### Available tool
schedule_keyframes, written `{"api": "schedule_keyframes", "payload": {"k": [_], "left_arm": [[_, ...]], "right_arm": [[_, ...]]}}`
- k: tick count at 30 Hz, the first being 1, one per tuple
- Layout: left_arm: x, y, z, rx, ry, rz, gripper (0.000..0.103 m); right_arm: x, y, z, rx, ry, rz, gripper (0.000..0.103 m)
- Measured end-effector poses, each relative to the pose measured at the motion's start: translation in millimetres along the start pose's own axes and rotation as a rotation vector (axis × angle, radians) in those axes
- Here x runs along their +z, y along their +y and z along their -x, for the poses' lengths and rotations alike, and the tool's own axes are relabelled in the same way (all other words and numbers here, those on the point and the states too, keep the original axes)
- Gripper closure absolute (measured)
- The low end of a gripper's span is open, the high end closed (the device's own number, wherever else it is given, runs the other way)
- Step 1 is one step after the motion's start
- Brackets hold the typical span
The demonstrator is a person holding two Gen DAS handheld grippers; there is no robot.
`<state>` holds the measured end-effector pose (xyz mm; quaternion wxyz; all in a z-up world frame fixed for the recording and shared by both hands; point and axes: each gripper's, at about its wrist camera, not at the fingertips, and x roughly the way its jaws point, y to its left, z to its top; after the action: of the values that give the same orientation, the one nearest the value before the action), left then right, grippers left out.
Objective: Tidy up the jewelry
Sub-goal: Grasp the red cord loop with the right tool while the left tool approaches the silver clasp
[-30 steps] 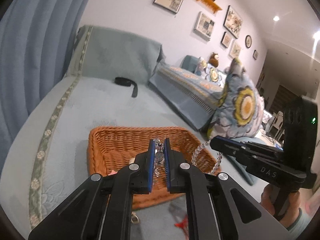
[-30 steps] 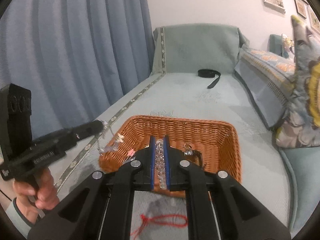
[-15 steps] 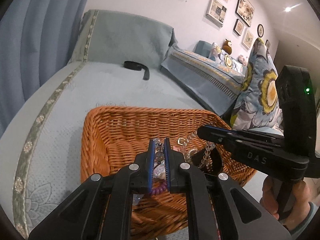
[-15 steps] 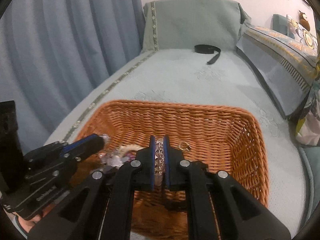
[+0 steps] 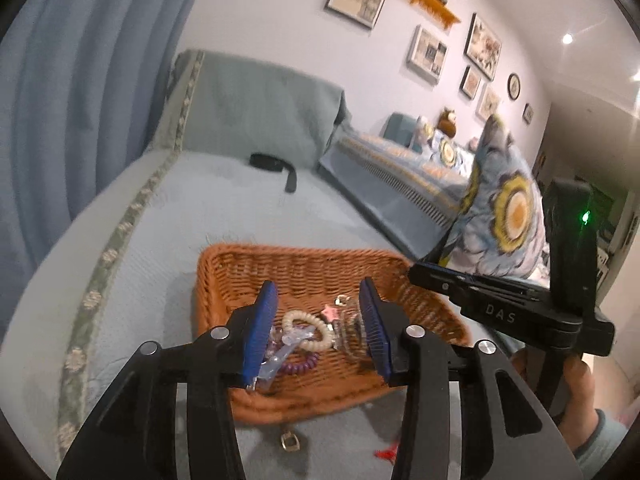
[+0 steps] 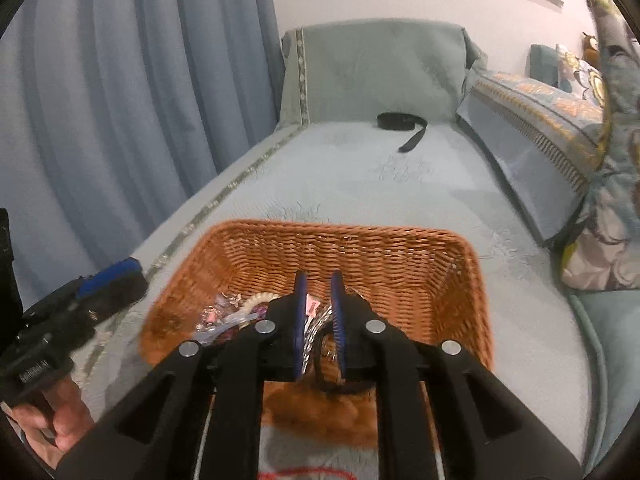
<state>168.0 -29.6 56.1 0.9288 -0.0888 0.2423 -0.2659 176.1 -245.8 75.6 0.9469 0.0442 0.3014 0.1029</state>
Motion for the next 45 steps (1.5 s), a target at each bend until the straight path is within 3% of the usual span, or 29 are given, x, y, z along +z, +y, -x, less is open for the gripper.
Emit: {"api": "schedule_keyframes", "payload": {"k": [4, 9, 14, 19, 25, 33, 39, 45], "left_arm": [[1, -12, 44, 0.001, -0.034, -0.014, 0.059], [-18, -21, 97, 0.022, -0.057, -0.010, 0.055], [-51, -17, 121, 0.052, -0.029, 0.040, 0.055], [-80, -9, 114, 0.059, 0.036, 0.072, 0.055], [-98, 1, 95, 0.055, 0.089, 0.079, 0.055], [-111, 12, 78, 0.065, 0.143, 0.109, 0.055], [-110, 10, 76, 0.080, 0.151, 0.083, 0.055], [-110, 9, 71, 0.097, 0.159, 0.070, 0.055]], "right_arm": [[-12, 9, 45, 0.003, -0.038, 0.014, 0.067], [-45, 13, 81, 0.037, -0.023, 0.001, 0.067], [-92, 10, 87, 0.059, 0.054, -0.042, 0.067], [-132, 11, 70, 0.082, 0.152, -0.107, 0.067], [-149, 18, 52, 0.068, 0.205, -0.121, 0.067], [-148, 11, 21, 0.008, 0.253, -0.207, 0.067], [-139, -3, -4, 0.004, 0.238, -0.306, 0.067], [-125, 10, -27, -0.070, 0.233, -0.296, 0.066]]}}
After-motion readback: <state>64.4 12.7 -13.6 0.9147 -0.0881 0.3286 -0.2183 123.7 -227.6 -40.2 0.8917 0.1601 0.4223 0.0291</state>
